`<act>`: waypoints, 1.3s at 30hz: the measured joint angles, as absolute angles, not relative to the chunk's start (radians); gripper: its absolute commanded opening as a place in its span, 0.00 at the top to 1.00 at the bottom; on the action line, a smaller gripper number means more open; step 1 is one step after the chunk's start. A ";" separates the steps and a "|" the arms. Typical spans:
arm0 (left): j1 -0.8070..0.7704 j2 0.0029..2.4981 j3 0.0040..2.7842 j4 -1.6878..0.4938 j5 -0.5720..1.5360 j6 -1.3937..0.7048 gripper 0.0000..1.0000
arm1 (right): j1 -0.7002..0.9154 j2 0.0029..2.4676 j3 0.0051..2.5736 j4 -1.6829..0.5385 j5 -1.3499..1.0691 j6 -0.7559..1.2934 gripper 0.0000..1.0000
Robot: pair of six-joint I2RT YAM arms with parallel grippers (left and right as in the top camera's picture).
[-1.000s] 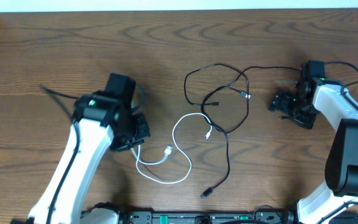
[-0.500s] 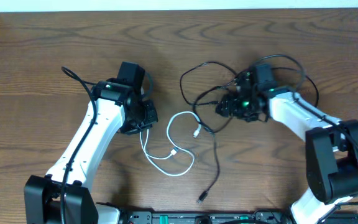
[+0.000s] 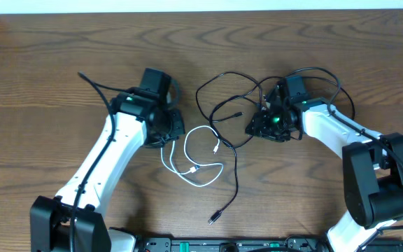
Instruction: Untangle cables
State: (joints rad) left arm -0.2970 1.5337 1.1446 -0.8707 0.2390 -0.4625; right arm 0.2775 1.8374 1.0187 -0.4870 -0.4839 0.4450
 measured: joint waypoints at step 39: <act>-0.476 1.894 1.139 -0.435 0.250 -0.497 0.74 | 0.443 1.842 1.010 -0.427 -0.363 0.609 0.79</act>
State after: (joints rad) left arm -0.4755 1.8938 1.1393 -0.4351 0.2497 -0.4969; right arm 0.4431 1.8420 1.0103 -0.4267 -0.3634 0.6094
